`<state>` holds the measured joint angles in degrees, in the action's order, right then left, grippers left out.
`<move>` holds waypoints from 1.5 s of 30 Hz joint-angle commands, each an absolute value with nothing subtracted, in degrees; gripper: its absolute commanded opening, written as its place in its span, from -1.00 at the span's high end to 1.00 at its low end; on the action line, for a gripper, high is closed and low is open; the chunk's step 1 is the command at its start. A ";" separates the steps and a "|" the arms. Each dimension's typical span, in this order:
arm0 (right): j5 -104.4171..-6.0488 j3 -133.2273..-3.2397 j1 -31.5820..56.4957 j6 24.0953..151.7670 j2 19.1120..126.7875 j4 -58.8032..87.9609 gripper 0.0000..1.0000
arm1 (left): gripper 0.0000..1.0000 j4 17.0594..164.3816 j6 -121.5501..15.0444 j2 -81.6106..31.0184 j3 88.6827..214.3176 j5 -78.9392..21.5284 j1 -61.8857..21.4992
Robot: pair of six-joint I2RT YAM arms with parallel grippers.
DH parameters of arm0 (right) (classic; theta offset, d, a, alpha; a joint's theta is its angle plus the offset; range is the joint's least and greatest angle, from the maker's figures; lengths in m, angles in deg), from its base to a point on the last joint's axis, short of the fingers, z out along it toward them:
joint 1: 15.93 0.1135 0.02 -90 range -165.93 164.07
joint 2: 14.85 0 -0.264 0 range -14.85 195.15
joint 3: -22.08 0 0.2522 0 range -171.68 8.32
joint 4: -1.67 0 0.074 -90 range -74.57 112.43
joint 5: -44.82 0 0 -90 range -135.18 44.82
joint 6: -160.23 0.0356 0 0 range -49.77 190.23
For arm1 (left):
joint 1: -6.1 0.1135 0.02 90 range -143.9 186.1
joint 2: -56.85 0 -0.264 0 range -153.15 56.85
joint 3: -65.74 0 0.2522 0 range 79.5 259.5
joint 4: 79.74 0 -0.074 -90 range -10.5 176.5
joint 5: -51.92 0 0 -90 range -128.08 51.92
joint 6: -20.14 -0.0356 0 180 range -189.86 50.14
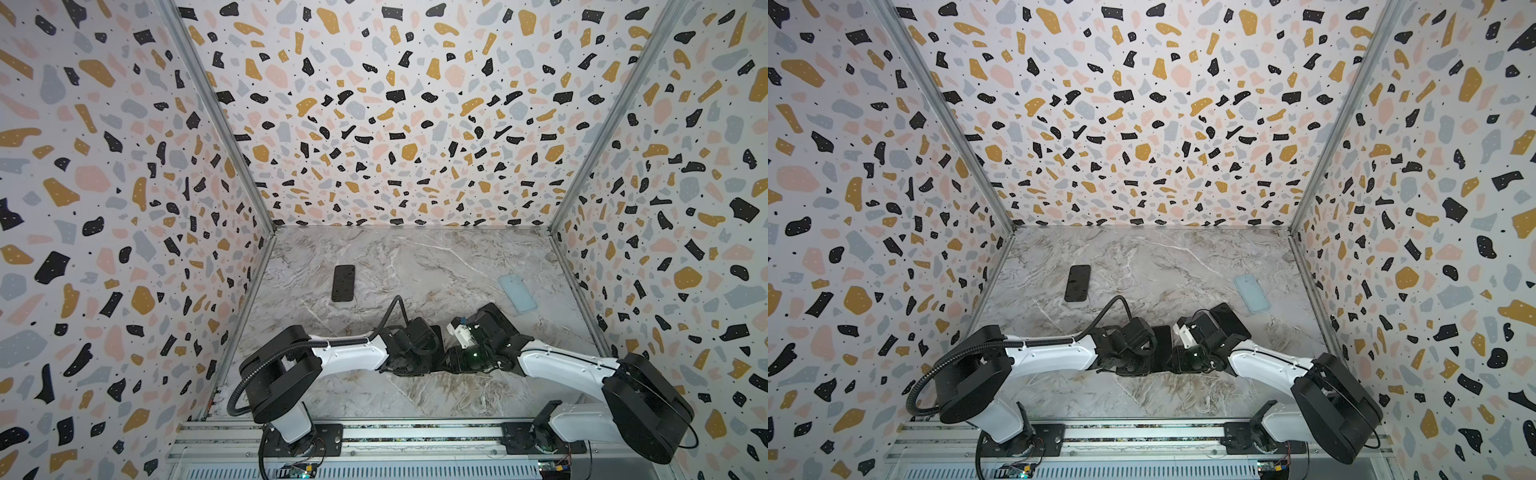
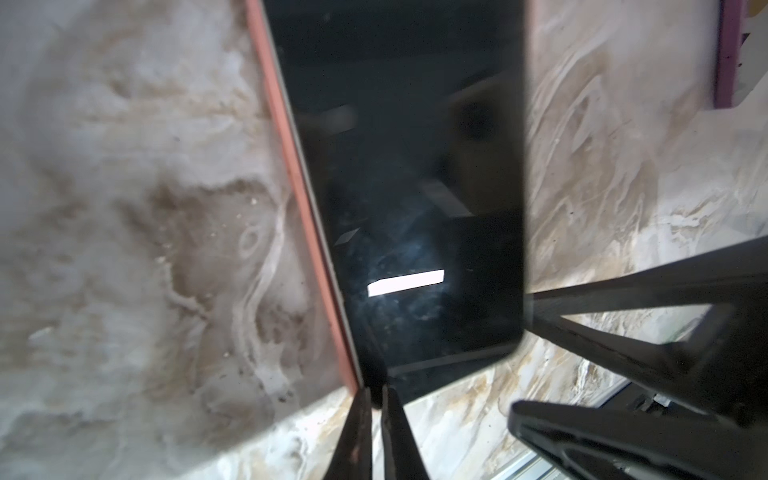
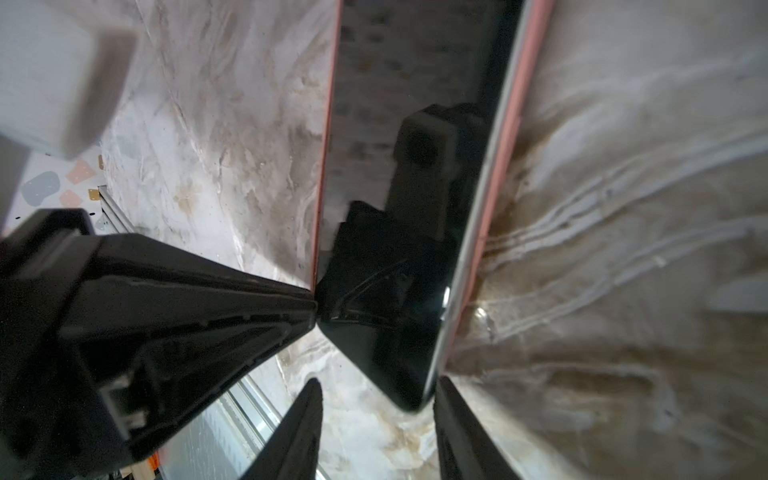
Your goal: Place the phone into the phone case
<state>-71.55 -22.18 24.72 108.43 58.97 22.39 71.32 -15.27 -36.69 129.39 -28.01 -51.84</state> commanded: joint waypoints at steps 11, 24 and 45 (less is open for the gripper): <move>-64.76 -24.51 26.74 109.11 53.61 30.16 0.21 | 0.52 78.82 -14.71 -31.15 125.77 -28.15 -51.13; -65.18 -23.68 27.93 110.66 55.16 28.88 0.41 | 0.31 81.67 -14.18 -33.32 122.14 -26.02 -50.55; -66.55 -23.50 28.37 110.44 57.74 26.38 0.45 | 0.57 76.94 -17.04 -37.46 123.36 -27.42 -49.78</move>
<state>-66.22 -23.34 28.08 110.46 57.22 26.59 79.43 -16.23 -35.68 123.64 -26.26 -49.89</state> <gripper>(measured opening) 0.273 0.221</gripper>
